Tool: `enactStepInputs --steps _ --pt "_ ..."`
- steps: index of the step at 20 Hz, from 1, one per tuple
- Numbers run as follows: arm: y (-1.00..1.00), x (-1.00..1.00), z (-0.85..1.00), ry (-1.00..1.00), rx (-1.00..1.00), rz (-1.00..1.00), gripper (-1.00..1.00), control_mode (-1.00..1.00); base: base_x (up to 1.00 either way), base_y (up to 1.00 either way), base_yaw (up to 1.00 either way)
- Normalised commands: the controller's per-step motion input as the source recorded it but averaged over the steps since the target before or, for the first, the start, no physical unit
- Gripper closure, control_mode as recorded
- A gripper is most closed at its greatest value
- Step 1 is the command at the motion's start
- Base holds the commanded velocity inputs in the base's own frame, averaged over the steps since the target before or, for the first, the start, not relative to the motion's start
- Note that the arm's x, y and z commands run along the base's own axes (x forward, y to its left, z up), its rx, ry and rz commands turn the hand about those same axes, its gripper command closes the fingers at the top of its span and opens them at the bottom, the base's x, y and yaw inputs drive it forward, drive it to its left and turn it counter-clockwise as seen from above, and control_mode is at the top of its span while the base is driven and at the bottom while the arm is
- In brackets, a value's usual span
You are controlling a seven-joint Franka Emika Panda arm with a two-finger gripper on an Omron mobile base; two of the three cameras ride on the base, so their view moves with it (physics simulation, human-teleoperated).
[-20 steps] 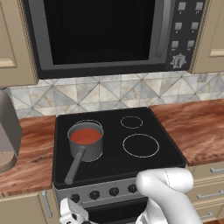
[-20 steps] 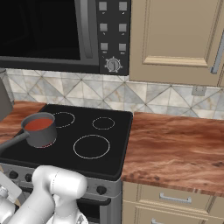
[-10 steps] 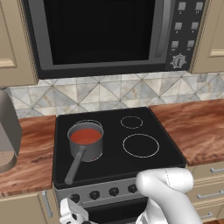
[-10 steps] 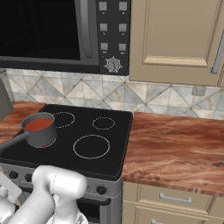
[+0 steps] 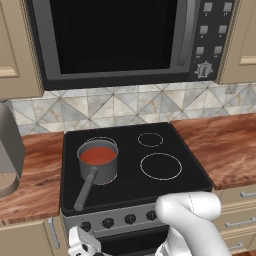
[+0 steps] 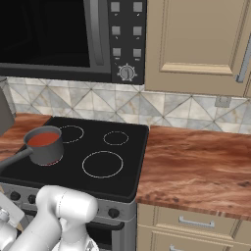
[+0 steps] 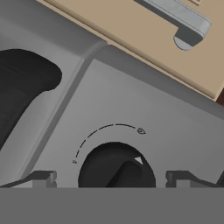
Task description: Wait until the marinara sauce is simmered to a deep red color and then turn off the stove.
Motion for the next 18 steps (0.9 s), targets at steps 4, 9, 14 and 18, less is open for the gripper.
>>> enactStepInputs --steps 4,9,14,18 --pt "0.0 0.0 0.0 0.0 0.0 0.0 -1.0 -1.0 0.0 0.0 0.0" --pt "0.0 0.0 0.0 0.0 0.0 0.0 -1.0 -1.0 0.0 0.0 0.0" --pt "0.0 0.0 0.0 0.0 0.0 0.0 -1.0 -1.0 0.0 0.0 0.0" --pt "0.0 0.0 0.0 0.0 0.0 0.0 -1.0 -1.0 0.0 0.0 0.0"
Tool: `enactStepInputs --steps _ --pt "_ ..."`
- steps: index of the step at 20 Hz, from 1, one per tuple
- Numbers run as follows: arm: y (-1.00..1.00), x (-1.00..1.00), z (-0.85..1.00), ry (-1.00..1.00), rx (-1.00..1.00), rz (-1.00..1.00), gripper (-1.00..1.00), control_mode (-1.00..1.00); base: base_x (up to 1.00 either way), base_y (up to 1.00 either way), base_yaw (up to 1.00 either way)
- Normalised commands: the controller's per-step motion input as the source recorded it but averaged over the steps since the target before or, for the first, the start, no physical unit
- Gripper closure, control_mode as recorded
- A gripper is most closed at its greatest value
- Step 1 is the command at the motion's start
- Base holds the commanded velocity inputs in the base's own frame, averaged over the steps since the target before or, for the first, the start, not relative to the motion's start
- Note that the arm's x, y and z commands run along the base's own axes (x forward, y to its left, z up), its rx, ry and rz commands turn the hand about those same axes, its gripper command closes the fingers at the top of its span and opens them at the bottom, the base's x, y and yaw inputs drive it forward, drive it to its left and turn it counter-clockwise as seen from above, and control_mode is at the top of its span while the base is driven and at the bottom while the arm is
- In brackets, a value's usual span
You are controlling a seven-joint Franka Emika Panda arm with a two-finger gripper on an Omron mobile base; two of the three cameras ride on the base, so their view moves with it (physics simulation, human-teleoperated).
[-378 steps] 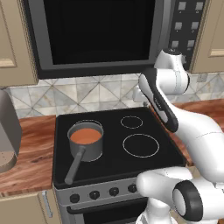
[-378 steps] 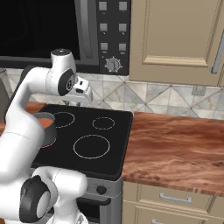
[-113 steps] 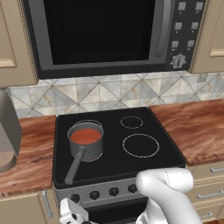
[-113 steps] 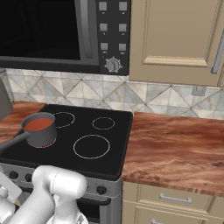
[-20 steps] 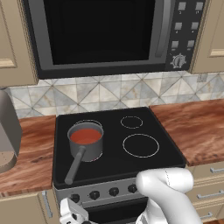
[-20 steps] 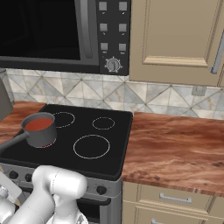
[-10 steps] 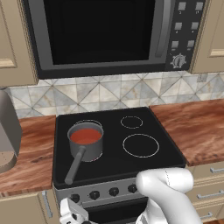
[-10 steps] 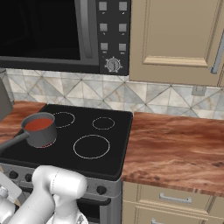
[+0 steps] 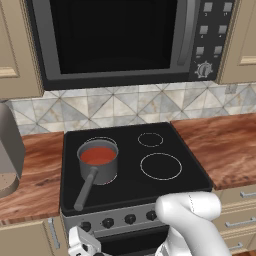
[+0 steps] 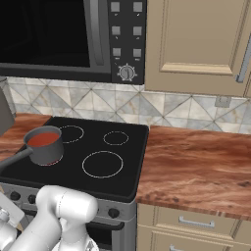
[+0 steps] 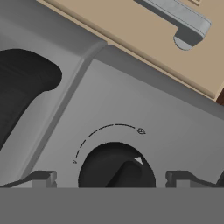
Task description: Wait until the marinara sauce is simmered to a deep red color and then turn off the stove.
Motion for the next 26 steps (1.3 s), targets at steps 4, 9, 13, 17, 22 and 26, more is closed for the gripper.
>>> enactStepInputs --steps 4,9,13,17,22,26 --pt "0.0 0.0 0.0 0.0 0.0 0.0 -1.0 -1.0 0.0 0.0 0.0" --pt "0.0 0.0 0.0 0.0 0.0 0.0 -1.0 -1.0 0.0 0.0 0.0" --pt "0.0 0.0 0.0 0.0 0.0 0.0 -1.0 -1.0 0.0 0.0 0.0" --pt "0.0 0.0 0.0 0.0 0.0 0.0 -1.0 -1.0 0.0 0.0 0.0" --pt "0.0 0.0 0.0 0.0 0.0 0.0 -1.0 -1.0 0.0 0.0 0.0" --pt "0.0 0.0 0.0 0.0 0.0 0.0 -1.0 -1.0 0.0 0.0 0.0"
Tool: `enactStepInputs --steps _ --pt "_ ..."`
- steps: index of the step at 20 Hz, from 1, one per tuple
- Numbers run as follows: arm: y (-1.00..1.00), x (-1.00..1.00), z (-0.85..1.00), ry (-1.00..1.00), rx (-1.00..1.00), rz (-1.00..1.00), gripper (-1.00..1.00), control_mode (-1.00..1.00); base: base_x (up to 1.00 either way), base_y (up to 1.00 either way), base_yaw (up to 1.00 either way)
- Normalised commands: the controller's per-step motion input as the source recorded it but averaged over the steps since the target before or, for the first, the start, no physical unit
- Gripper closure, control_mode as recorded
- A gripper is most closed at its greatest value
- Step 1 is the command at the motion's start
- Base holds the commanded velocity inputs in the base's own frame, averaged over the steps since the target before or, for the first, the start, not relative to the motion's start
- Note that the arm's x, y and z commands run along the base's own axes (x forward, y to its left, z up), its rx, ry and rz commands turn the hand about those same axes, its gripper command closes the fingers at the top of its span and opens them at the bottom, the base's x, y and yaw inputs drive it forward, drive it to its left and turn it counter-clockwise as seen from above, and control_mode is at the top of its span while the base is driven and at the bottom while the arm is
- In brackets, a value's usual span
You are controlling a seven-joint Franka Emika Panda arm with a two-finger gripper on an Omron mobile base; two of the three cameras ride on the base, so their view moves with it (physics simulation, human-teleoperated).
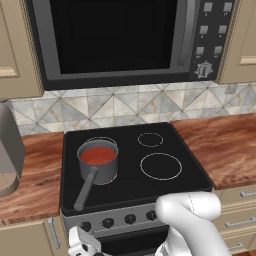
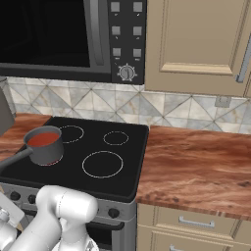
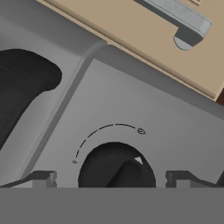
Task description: Wait until the marinara sauce is simmered to a deep red color and then turn off the stove.
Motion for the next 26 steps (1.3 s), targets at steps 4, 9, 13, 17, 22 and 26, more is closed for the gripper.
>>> enactStepInputs --steps 4,9,13,17,22,26 --pt "0.0 0.0 0.0 0.0 0.0 0.0 -1.0 -1.0 0.0 0.0 0.0" --pt "0.0 0.0 0.0 0.0 0.0 0.0 -1.0 -1.0 0.0 0.0 0.0" --pt "0.0 0.0 0.0 0.0 0.0 0.0 -1.0 -1.0 0.0 0.0 0.0" --pt "0.0 0.0 0.0 0.0 0.0 0.0 -1.0 -1.0 0.0 0.0 0.0" --pt "0.0 0.0 0.0 0.0 0.0 0.0 -1.0 -1.0 0.0 0.0 0.0" --pt "0.0 0.0 0.0 0.0 0.0 0.0 -1.0 -1.0 0.0 0.0 0.0"
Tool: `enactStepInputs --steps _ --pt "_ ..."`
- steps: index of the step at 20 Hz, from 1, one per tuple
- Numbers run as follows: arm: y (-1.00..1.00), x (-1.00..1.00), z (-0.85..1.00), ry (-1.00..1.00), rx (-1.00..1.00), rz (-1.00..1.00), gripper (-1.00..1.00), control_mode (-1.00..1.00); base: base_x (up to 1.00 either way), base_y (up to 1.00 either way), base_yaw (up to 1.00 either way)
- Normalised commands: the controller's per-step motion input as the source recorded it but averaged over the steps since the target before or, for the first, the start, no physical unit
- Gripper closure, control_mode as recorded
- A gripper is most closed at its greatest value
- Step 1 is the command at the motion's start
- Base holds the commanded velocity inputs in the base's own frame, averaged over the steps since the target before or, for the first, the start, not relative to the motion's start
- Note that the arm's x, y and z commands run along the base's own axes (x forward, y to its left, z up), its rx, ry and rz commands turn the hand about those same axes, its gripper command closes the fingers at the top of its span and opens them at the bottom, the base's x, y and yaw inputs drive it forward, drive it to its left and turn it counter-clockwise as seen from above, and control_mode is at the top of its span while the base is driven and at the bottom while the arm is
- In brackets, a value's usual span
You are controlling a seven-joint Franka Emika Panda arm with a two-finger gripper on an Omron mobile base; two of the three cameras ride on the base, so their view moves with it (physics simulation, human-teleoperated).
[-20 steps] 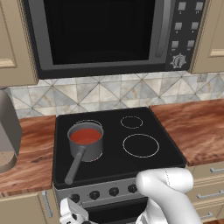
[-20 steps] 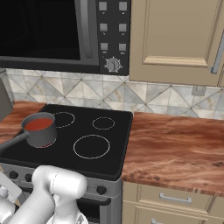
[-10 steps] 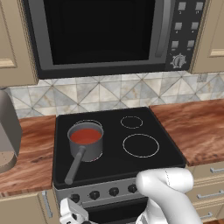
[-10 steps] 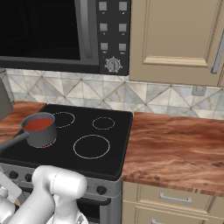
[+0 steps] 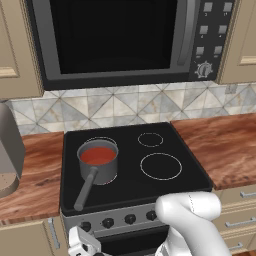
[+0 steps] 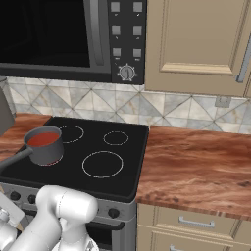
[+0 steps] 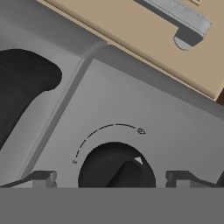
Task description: Wait until the marinara sauce is simmered to a deep red color and then turn off the stove.
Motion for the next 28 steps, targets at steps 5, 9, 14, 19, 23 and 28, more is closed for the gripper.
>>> enactStepInputs --steps 5,9,14,19,23,28 --pt "0.0 0.0 0.0 0.0 0.0 0.0 -1.0 -1.0 0.0 0.0 0.0" --pt "0.0 0.0 0.0 0.0 0.0 0.0 -1.0 -1.0 0.0 0.0 0.0" --pt "0.0 0.0 0.0 0.0 0.0 0.0 -1.0 -1.0 0.0 0.0 0.0" --pt "0.0 0.0 0.0 0.0 0.0 0.0 -1.0 -1.0 0.0 0.0 0.0" --pt "0.0 0.0 0.0 0.0 0.0 0.0 -1.0 -1.0 0.0 0.0 0.0" --pt "0.0 0.0 0.0 0.0 0.0 0.0 -1.0 -1.0 0.0 0.0 0.0"
